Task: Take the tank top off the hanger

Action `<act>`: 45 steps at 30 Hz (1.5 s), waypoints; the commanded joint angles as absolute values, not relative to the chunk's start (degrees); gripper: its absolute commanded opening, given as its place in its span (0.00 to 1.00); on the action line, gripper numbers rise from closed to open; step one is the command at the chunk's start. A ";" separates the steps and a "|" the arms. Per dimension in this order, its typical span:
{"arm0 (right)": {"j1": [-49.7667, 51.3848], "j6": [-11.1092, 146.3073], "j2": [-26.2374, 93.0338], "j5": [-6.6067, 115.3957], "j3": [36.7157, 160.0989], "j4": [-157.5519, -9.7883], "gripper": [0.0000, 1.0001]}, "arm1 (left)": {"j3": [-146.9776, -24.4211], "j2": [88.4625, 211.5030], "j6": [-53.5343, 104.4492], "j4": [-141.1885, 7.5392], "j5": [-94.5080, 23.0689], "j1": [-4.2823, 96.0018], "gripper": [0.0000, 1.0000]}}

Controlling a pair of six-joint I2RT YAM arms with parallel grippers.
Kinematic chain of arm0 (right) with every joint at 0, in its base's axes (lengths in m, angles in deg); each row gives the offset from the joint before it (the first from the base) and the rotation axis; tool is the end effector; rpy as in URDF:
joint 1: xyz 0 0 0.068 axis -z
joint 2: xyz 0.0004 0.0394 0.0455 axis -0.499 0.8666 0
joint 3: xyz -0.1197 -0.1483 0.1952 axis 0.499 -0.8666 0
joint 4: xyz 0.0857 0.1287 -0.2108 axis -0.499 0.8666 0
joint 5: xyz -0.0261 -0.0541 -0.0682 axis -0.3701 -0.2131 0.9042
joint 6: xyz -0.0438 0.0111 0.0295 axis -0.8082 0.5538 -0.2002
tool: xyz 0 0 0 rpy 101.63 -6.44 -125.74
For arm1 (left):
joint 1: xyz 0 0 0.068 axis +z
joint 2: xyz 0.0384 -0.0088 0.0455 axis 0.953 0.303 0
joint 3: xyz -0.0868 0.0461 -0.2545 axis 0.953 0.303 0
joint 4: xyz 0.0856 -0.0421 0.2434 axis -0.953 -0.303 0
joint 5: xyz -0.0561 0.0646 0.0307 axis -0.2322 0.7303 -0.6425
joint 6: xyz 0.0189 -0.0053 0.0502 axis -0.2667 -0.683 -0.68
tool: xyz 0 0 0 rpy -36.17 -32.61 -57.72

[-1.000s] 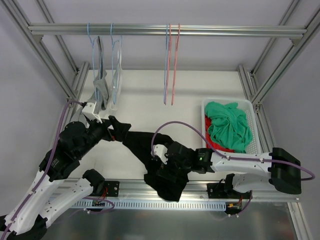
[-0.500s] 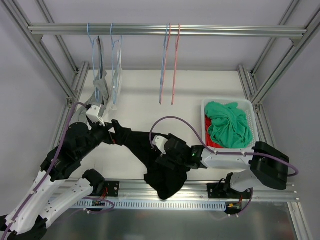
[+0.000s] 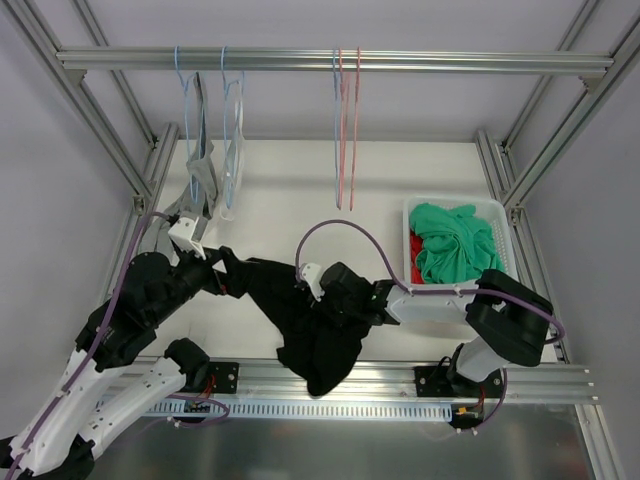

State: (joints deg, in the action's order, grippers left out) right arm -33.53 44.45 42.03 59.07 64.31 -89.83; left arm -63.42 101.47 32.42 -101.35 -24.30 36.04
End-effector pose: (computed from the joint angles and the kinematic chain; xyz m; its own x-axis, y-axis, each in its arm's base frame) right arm 0.1356 0.2758 0.1607 -0.0342 -0.6972 -0.7161 -0.9587 0.2252 -0.1734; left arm 0.0775 -0.0544 0.3659 -0.2992 -0.1740 -0.9382 0.4773 0.8241 -0.3051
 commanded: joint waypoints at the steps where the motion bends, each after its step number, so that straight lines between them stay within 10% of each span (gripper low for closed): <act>1: -34.14 47.16 38.38 56.75 63.20 -86.56 0.00 | -65.56 100.33 30.32 -102.50 -23.60 35.97 0.99; 15: -37.21 53.31 -3.54 78.02 71.63 -63.10 0.00 | -62.40 91.98 29.17 -104.70 -9.00 36.06 0.99; 30: -25.37 40.33 -2.95 118.72 105.64 -38.83 0.00 | -61.34 90.40 31.01 -104.70 -8.47 36.06 0.99; 37: 10.96 44.51 3.81 92.41 101.80 -40.83 0.00 | -60.82 89.52 31.02 -104.70 -8.82 36.06 0.99; 45: 20.36 47.77 10.68 73.82 89.58 -51.83 0.00 | -60.29 89.17 30.31 -104.70 -9.62 36.06 0.99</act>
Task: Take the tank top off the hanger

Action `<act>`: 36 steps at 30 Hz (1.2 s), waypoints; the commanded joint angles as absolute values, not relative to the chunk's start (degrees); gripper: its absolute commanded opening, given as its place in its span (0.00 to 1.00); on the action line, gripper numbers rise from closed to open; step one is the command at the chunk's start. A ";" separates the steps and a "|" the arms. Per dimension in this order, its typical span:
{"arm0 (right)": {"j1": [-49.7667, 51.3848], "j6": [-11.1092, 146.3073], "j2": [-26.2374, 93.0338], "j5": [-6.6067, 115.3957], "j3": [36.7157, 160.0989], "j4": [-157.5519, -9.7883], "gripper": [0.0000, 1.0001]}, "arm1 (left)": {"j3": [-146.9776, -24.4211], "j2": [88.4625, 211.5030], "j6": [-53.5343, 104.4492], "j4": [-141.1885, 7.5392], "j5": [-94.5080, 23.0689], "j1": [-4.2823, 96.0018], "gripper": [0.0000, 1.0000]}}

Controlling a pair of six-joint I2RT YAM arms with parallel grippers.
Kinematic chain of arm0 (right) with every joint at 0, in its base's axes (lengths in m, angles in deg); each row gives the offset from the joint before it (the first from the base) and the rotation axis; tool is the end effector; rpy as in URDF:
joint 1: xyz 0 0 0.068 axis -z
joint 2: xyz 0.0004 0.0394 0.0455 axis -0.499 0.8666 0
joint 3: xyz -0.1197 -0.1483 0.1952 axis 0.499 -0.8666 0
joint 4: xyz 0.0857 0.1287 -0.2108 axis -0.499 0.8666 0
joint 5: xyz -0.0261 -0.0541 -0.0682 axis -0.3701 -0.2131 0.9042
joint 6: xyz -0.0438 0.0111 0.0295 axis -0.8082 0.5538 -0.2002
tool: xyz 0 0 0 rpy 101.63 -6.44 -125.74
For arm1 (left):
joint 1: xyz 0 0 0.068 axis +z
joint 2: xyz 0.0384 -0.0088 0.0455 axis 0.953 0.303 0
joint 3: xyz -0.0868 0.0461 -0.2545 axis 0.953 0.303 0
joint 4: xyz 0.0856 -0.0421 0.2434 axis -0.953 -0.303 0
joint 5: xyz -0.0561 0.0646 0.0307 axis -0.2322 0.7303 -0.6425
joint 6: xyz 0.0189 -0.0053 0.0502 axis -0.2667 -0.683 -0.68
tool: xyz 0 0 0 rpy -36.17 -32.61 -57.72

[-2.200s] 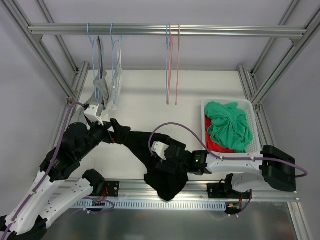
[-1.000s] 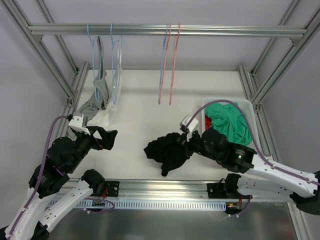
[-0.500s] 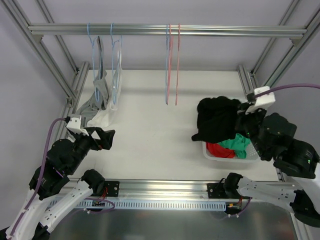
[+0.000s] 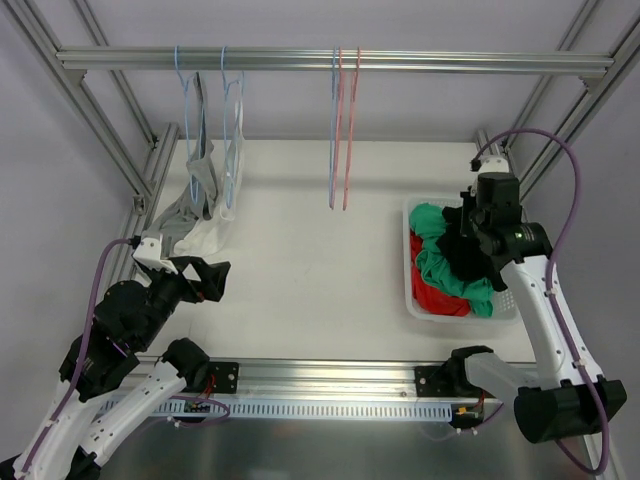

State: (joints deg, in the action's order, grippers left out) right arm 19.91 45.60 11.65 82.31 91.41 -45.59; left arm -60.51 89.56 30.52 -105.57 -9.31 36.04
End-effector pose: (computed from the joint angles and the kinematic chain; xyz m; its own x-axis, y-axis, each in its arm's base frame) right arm 0.2099 0.0246 0.3867 -0.5013 -0.3380 -0.7965 0.0030 0.9198 -0.3923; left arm 0.0456 -0.0196 0.3537 -0.1520 -0.2259 -0.9622 0.2810 0.9235 -0.2612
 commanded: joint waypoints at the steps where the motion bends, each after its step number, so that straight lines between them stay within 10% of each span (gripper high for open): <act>1: 20.27 48.12 10.50 72.86 88.70 -53.75 0.00 | -60.20 89.17 30.23 -104.70 -9.62 36.06 0.99; 21: 19.39 54.01 13.48 45.61 79.38 -65.27 0.00 | -60.11 88.47 30.84 -104.61 -11.55 36.06 0.99; 36: 35.91 65.19 27.01 65.46 68.21 -66.52 0.00 | -59.76 87.06 31.02 -104.61 -13.22 36.06 0.99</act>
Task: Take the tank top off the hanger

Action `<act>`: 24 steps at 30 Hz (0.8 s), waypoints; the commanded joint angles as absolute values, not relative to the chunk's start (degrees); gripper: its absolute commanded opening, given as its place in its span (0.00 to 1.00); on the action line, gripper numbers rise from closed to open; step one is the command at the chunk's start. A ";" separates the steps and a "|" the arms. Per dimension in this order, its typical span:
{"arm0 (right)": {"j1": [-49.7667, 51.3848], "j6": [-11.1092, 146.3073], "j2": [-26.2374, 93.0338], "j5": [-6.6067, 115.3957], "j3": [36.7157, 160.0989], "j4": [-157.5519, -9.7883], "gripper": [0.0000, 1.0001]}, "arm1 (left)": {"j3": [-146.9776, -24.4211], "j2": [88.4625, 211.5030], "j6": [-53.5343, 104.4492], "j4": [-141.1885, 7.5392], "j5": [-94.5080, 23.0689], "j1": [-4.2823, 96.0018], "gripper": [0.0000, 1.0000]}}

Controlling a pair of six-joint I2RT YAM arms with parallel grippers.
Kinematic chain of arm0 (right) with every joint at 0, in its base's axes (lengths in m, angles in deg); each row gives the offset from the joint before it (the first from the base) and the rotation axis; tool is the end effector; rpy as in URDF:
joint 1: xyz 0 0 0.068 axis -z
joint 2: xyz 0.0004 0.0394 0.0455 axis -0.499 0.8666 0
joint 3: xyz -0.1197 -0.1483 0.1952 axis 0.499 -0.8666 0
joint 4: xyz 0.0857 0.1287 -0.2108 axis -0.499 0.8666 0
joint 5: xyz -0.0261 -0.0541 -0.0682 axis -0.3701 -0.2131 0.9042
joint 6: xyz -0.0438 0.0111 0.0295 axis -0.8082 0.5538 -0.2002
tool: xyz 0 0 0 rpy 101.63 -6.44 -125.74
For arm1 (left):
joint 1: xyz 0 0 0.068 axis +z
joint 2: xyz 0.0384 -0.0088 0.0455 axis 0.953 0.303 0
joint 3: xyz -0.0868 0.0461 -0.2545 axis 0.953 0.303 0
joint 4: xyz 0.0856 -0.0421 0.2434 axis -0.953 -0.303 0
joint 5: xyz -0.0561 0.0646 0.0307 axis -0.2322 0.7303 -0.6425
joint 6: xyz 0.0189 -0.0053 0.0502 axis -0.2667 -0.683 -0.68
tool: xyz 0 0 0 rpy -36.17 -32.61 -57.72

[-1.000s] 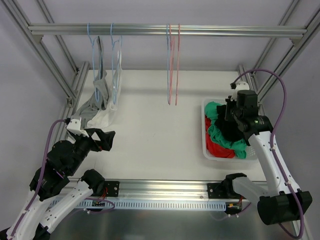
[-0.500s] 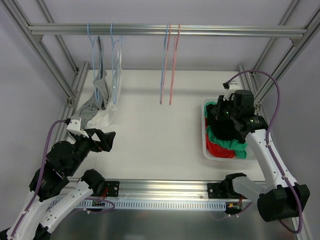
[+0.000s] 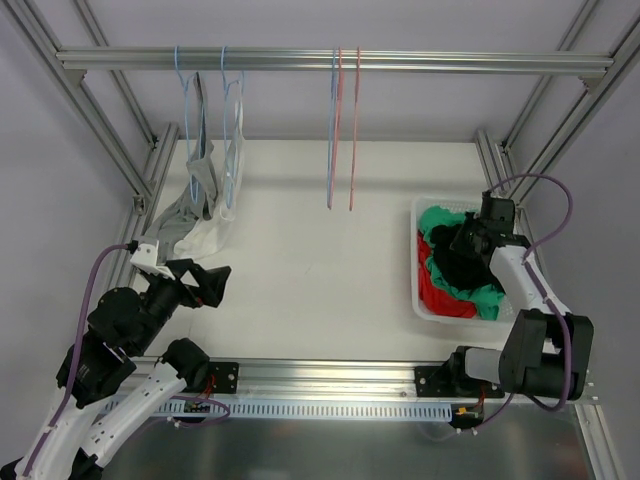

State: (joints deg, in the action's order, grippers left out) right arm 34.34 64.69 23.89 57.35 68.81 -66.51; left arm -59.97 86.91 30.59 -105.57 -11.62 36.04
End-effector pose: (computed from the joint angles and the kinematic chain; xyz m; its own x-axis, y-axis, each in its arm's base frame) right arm 0.2626 -0.0173 0.2374 -0.6809 0.1206 -0.7223 0.0639 0.9924 0.1054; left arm 0.0375 -0.0154 0.3522 -0.1348 -0.2442 -0.9603 0.3252 0.9046 -0.2756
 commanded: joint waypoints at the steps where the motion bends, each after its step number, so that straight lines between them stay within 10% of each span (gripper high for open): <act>1: 36.00 64.13 28.42 66.86 69.00 -64.95 0.00 | -59.76 87.06 31.02 -104.44 -13.31 36.06 0.99; 24: 30.74 47.43 49.97 45.60 79.11 -57.90 0.20 | -59.59 86.35 31.63 -104.70 -12.87 36.06 0.99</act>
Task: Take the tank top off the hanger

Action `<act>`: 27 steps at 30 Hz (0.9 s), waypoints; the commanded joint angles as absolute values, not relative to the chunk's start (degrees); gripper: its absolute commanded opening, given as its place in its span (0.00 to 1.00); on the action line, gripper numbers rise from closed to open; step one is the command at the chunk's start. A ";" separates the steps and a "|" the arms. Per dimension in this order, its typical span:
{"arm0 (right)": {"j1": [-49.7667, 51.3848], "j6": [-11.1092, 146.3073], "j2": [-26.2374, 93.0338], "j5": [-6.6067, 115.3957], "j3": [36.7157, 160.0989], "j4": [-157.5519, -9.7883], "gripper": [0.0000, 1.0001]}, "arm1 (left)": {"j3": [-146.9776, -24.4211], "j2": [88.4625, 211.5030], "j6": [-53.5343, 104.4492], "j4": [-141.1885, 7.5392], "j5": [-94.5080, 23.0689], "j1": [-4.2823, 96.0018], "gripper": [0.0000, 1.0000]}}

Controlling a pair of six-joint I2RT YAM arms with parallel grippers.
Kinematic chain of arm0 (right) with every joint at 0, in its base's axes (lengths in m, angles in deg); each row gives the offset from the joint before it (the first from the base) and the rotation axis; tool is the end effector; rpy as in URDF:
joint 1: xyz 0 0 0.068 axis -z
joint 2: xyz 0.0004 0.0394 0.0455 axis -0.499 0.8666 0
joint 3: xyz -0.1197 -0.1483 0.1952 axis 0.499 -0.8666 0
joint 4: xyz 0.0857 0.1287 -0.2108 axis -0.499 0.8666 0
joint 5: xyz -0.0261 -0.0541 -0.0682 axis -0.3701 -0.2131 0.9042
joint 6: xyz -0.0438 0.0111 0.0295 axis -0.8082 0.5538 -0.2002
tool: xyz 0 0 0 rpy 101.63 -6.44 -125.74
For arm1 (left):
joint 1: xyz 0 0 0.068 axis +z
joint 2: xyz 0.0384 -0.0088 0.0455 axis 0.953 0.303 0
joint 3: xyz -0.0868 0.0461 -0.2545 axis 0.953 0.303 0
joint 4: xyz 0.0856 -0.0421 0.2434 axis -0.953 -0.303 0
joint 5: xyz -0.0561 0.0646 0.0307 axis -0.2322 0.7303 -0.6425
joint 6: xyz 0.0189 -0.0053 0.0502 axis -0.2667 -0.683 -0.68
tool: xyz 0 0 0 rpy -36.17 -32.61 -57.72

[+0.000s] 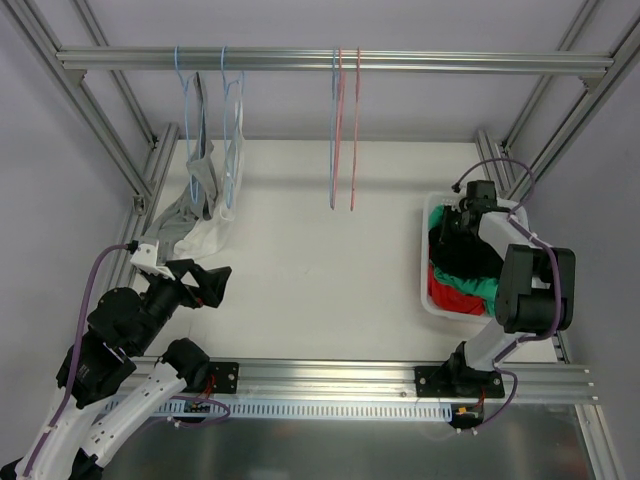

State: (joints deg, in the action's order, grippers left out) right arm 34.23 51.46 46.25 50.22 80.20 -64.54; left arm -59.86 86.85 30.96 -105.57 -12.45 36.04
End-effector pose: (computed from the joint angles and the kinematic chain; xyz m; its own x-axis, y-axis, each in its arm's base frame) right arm 0.3308 -0.0175 0.1888 -0.8115 -0.0981 -0.5760 -0.1739 0.9817 0.0778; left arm 0.0374 -0.0159 0.3516 -0.1415 -0.2480 -0.9584 0.3370 0.8982 -0.2822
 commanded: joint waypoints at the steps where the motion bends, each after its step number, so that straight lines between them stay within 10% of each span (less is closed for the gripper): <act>1: 30.47 47.34 49.79 45.95 79.20 -57.72 0.20 | -59.67 86.27 31.63 -104.70 -12.87 36.06 0.99; 10: 28.53 45.22 49.35 42.57 79.90 -56.93 0.15 | -60.02 85.92 31.81 -104.61 -11.38 36.06 0.99; 19: 29.67 52.87 36.18 53.42 79.72 -56.06 0.59 | -70.53 93.37 33.21 -106.89 -9.70 35.97 0.99; 22: 29.67 53.05 30.11 55.95 82.62 -52.55 0.99 | -81.15 102.50 33.30 -110.40 -9.09 36.06 0.99; 27: 29.67 51.82 22.21 59.84 87.89 -45.51 0.99 | -95.86 116.11 31.37 -112.96 -6.28 36.06 0.99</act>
State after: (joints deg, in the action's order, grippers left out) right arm 29.44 52.01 27.04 55.51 84.16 -51.16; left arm -89.78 110.28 32.42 -111.28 -9.09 36.04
